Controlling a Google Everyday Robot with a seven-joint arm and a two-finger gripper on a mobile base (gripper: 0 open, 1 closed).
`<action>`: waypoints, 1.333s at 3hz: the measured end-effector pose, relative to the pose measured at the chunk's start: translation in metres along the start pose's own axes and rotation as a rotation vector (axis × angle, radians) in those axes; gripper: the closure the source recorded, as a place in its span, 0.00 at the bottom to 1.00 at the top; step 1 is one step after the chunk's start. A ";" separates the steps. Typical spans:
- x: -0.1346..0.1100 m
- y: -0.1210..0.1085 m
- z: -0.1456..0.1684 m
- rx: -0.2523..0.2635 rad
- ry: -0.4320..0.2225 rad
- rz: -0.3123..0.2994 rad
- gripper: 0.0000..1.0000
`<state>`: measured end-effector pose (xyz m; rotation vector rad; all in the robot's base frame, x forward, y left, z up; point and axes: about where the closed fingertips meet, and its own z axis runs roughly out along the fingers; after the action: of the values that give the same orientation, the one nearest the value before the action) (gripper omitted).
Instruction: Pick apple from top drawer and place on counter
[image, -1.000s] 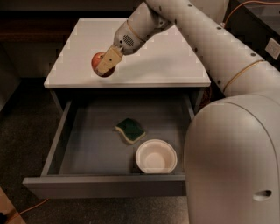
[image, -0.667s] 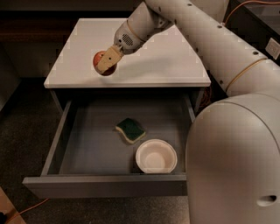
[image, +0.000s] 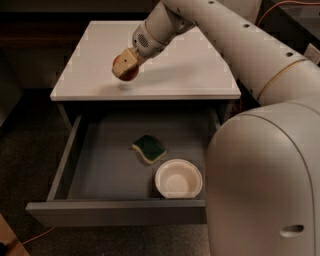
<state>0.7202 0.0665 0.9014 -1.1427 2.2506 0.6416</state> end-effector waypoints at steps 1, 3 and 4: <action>0.010 -0.029 0.001 0.039 0.001 0.155 1.00; 0.026 -0.059 0.010 0.077 0.039 0.268 0.84; 0.033 -0.070 0.018 0.102 0.096 0.283 0.53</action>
Offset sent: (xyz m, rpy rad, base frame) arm 0.0437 -0.0538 -0.0236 0.0373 0.1410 -0.2936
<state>0.7665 0.0220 0.8547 -0.8286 2.5219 0.5821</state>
